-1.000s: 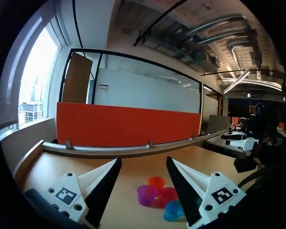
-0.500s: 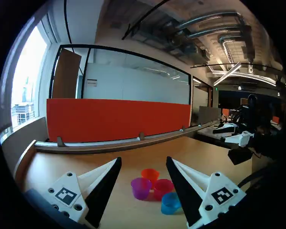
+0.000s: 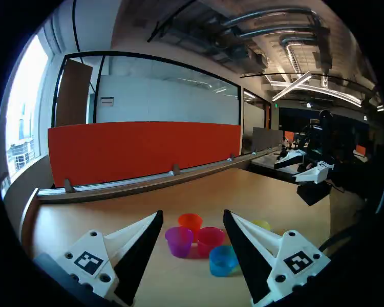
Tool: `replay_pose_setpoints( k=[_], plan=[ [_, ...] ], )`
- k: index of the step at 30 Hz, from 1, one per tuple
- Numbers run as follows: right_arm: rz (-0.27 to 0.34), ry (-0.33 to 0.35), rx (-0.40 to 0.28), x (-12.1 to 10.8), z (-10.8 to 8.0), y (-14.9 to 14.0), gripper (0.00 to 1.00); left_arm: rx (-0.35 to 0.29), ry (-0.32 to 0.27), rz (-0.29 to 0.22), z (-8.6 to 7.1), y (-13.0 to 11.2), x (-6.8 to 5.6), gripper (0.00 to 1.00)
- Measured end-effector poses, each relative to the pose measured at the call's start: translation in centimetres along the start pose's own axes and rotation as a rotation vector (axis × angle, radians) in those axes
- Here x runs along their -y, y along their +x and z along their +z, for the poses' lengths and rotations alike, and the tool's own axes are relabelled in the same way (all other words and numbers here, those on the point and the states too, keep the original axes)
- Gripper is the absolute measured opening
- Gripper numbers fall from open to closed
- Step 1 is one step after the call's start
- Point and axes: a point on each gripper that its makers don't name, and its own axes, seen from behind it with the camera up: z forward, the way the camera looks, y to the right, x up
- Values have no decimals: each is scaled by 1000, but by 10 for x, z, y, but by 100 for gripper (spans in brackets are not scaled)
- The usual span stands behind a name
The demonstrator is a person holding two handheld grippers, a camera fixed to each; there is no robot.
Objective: Pour water
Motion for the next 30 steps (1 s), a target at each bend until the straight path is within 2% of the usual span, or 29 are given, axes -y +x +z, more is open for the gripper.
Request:
replay_pose_setpoints(
  k=[8,12,20,30],
  plan=[
    [-31,38,29,6,1,-3,100,27,-37,30,2,-8,-6,86],
    [-36,60,48,11,1,-9,100,41,-57,25,3,-13,-9,86],
    [-42,95,101,19,1,-28,100,70,-84,8,4,-22,-8,86],
    [-44,138,162,33,2,-52,100,132,-110,37,10,-45,-17,86]
  ],
)
